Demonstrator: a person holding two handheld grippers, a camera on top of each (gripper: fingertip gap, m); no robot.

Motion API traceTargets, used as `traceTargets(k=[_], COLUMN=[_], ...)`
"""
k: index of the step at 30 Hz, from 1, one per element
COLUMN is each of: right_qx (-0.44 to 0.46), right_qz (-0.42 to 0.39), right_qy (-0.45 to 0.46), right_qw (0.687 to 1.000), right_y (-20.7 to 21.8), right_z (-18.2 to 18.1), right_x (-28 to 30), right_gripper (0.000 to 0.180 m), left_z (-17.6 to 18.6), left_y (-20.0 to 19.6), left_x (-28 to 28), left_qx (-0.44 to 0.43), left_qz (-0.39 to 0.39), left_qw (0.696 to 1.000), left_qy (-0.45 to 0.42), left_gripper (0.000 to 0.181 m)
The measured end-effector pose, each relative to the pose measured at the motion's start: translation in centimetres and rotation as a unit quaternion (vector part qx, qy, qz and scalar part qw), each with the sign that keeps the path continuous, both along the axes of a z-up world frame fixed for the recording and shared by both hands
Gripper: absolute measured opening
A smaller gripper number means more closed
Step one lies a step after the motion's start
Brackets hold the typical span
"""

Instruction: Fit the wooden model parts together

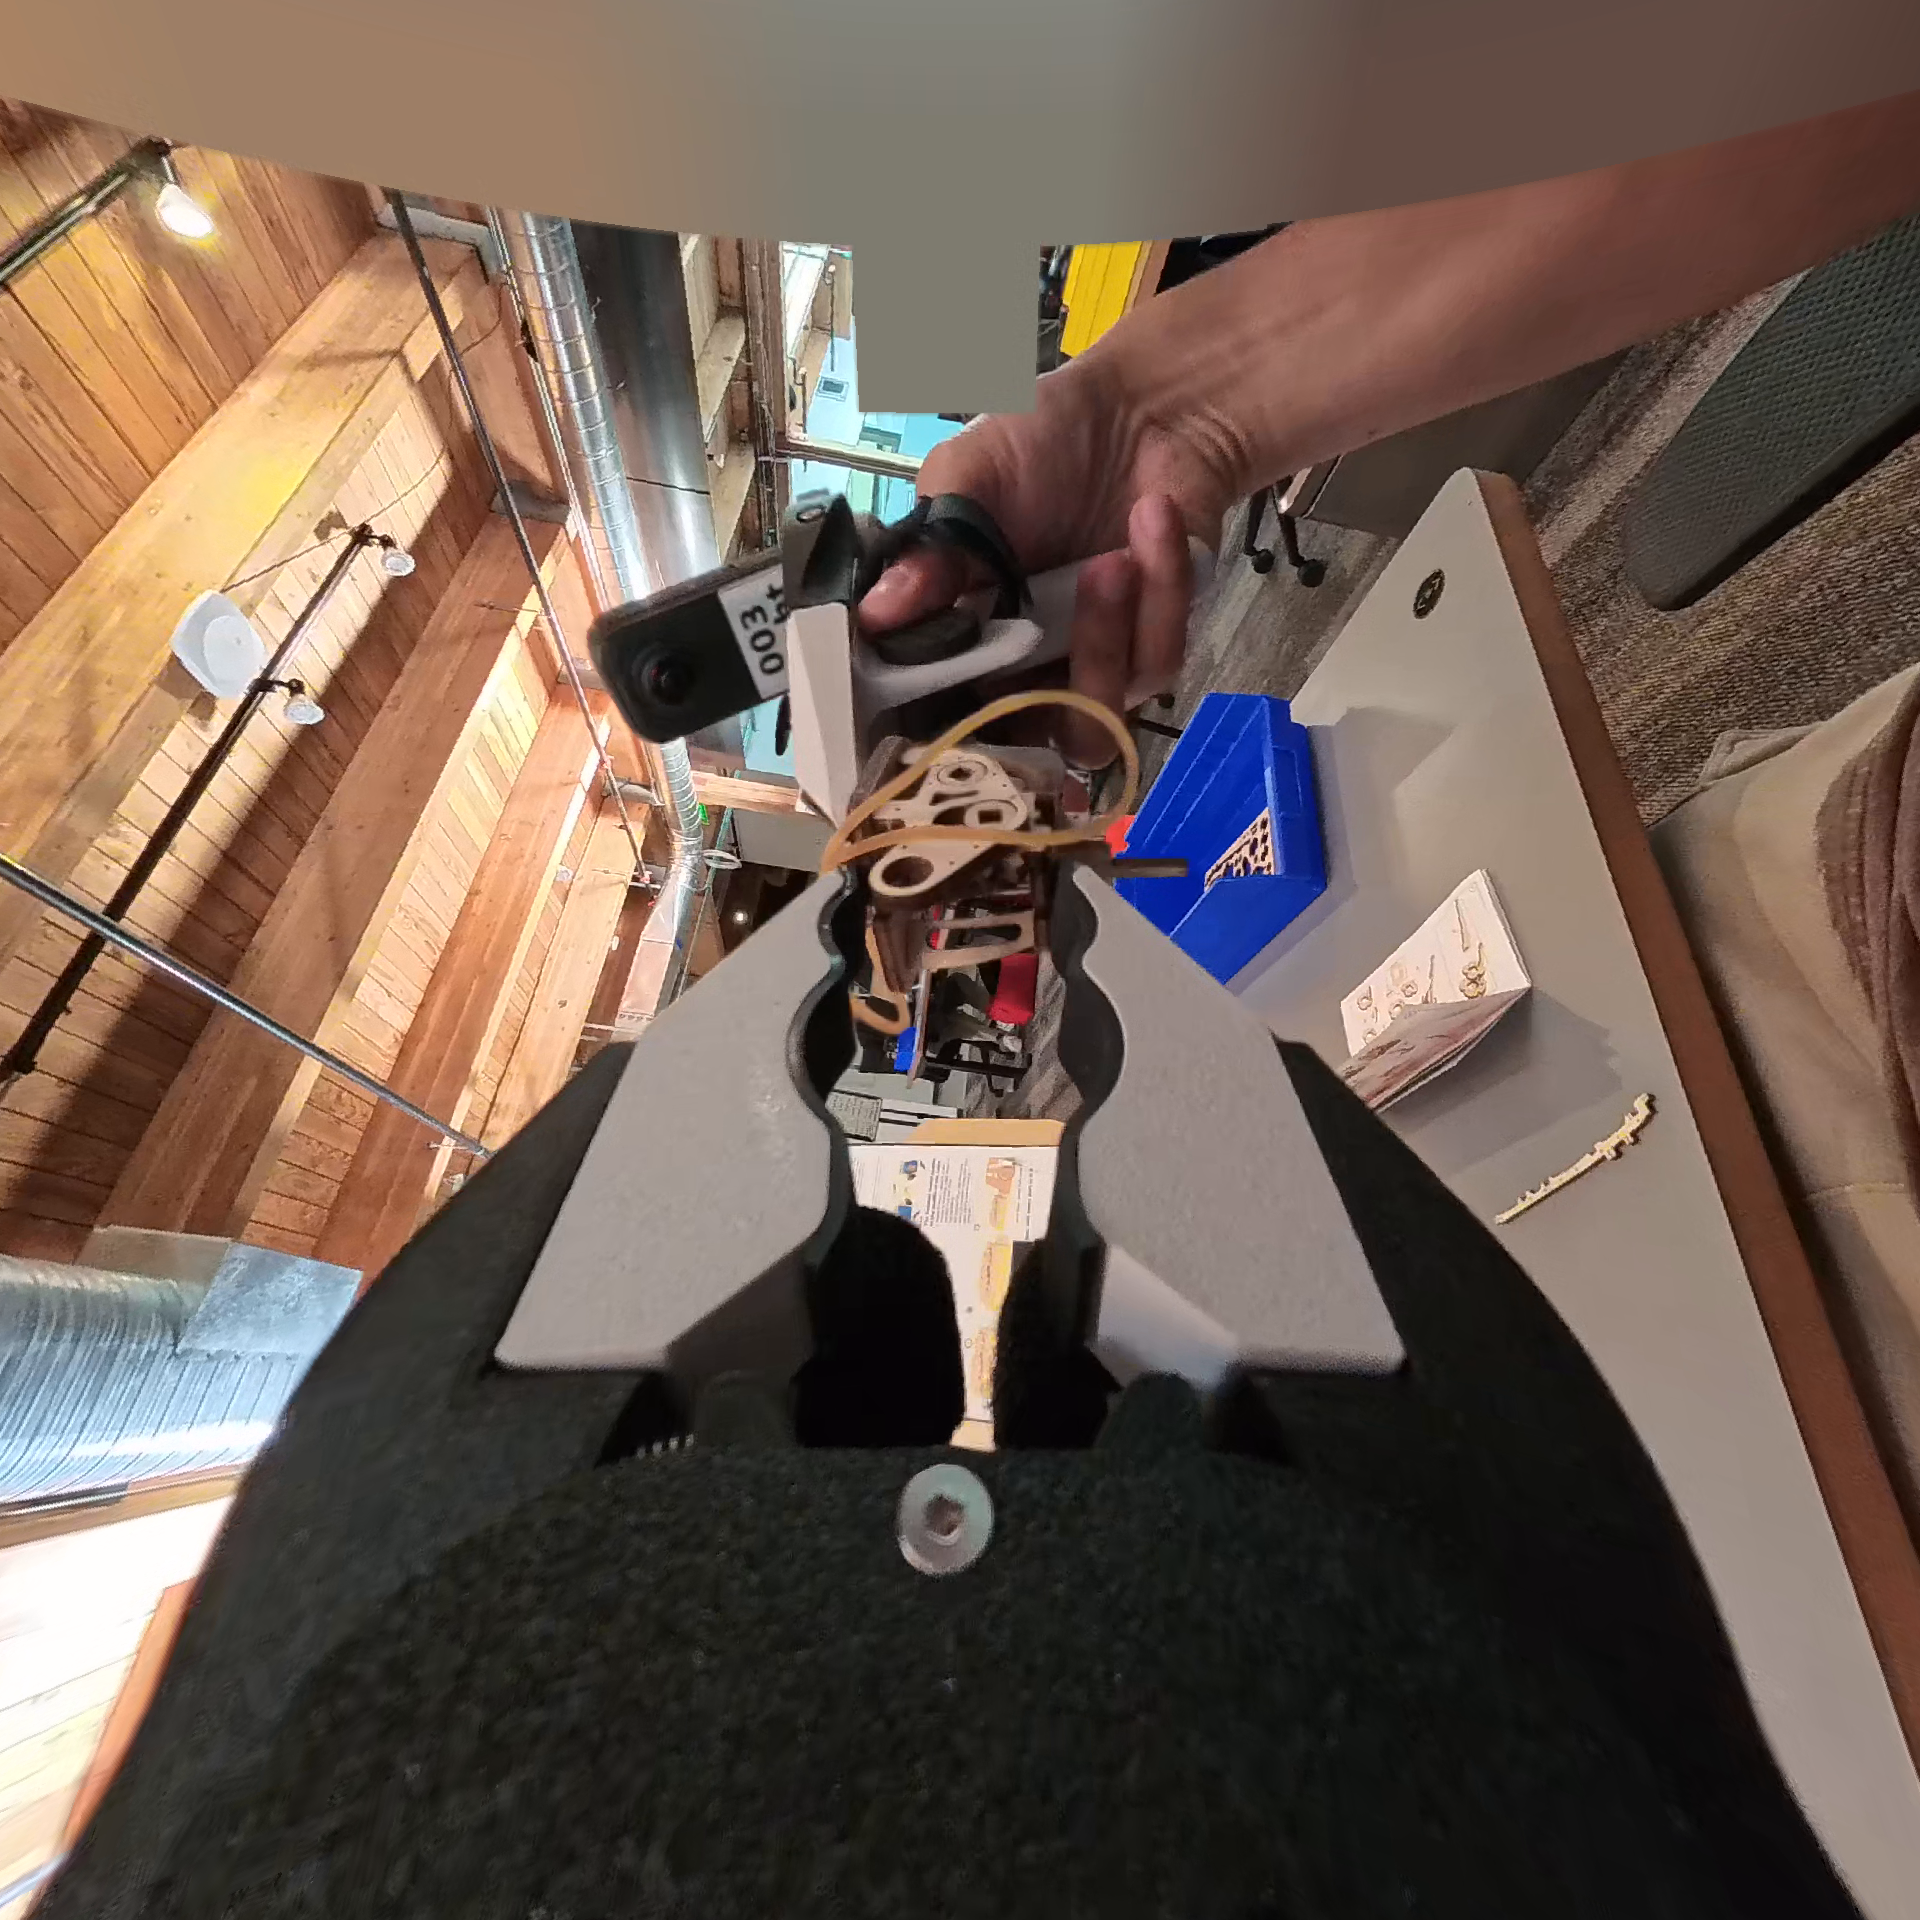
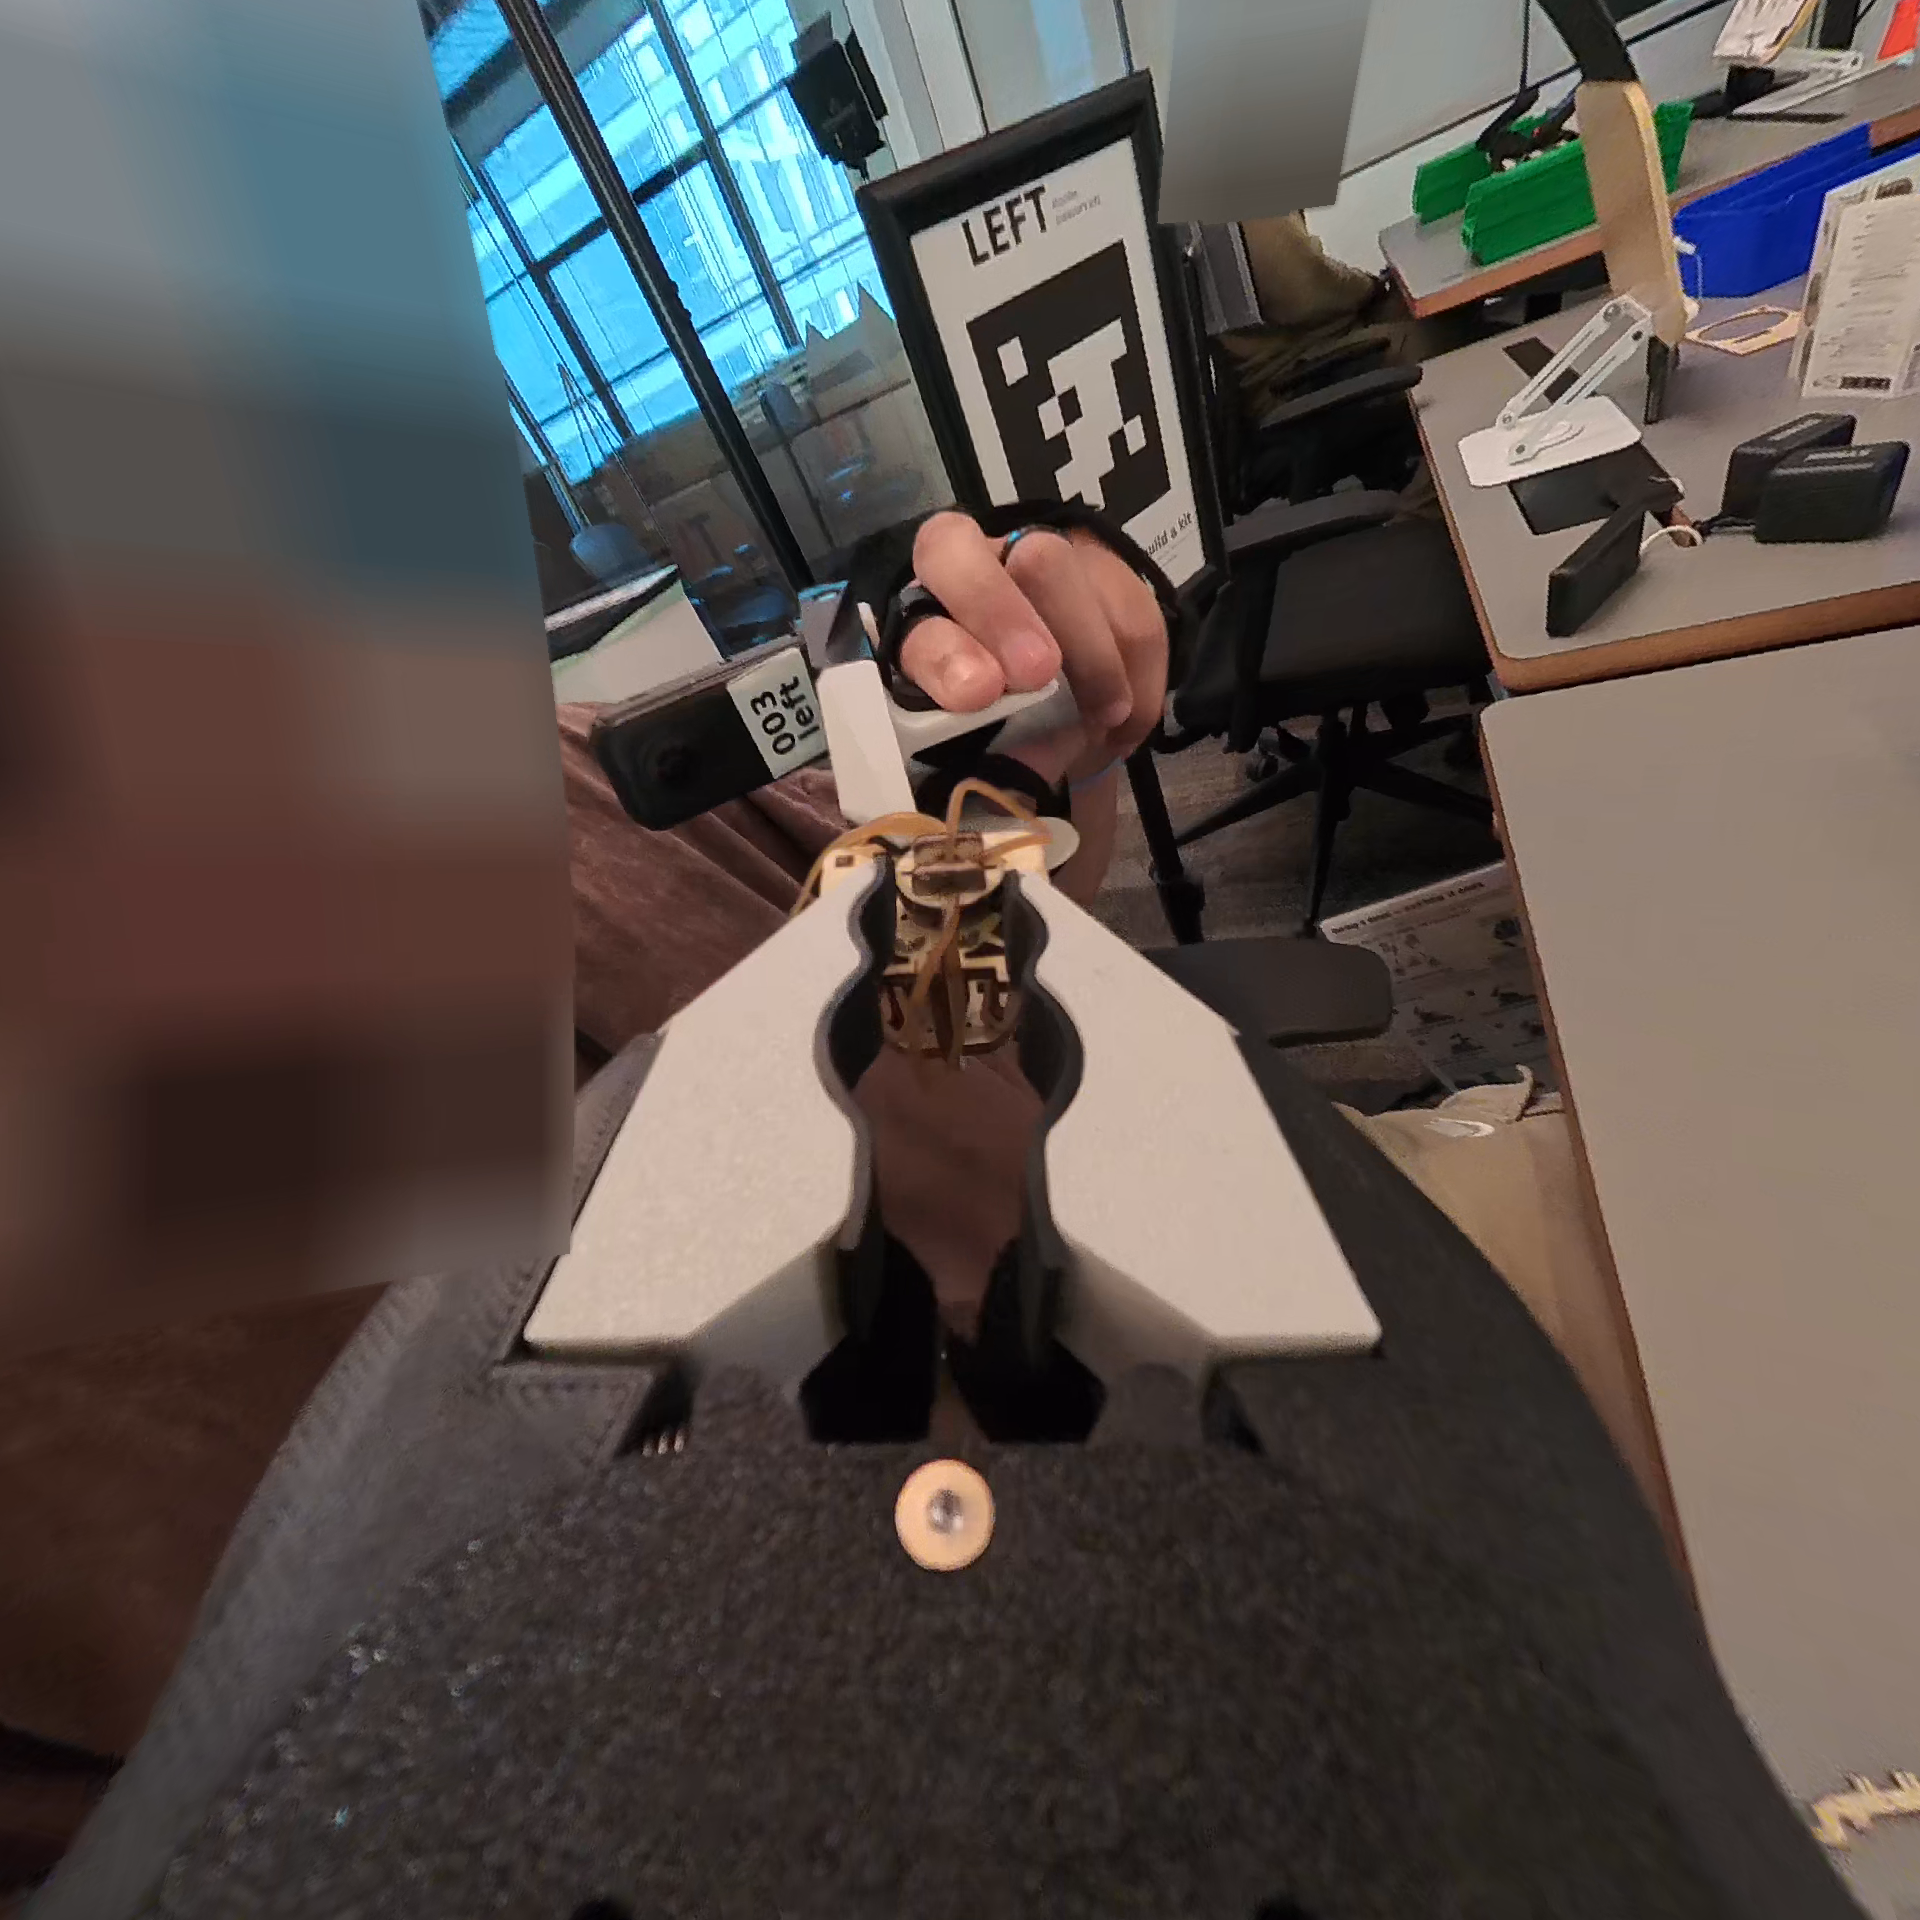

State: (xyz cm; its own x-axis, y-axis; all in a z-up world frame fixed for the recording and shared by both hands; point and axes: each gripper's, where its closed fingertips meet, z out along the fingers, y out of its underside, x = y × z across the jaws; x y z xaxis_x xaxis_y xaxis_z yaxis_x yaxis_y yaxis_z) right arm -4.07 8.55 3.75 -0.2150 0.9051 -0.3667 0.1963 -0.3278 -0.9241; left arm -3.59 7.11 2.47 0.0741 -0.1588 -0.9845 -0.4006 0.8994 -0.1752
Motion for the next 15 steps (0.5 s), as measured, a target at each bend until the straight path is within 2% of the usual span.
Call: traceTargets(k=[10, 15], right_qx=[0.032, 0.060], right_qz=[-0.011, 0.004], right_qy=[0.000, -0.041], right_qw=[0.999, 0.997], right_y=[0.6, -0.1], right_z=[0.7, 1.2], right_x=[0.4, 0.3], right_gripper=[0.020, 0.025], left_z=[1.0, 1.5], left_y=[0.3, 0.0], left_x=[-0.3, -0.6], left_qx=[0.012, 0.022], left_qz=[0.004, -0.005], left_qw=[1.000, 1.000], left_qy=[-0.003, -0.017], left_gripper=[0.032, 0.033])
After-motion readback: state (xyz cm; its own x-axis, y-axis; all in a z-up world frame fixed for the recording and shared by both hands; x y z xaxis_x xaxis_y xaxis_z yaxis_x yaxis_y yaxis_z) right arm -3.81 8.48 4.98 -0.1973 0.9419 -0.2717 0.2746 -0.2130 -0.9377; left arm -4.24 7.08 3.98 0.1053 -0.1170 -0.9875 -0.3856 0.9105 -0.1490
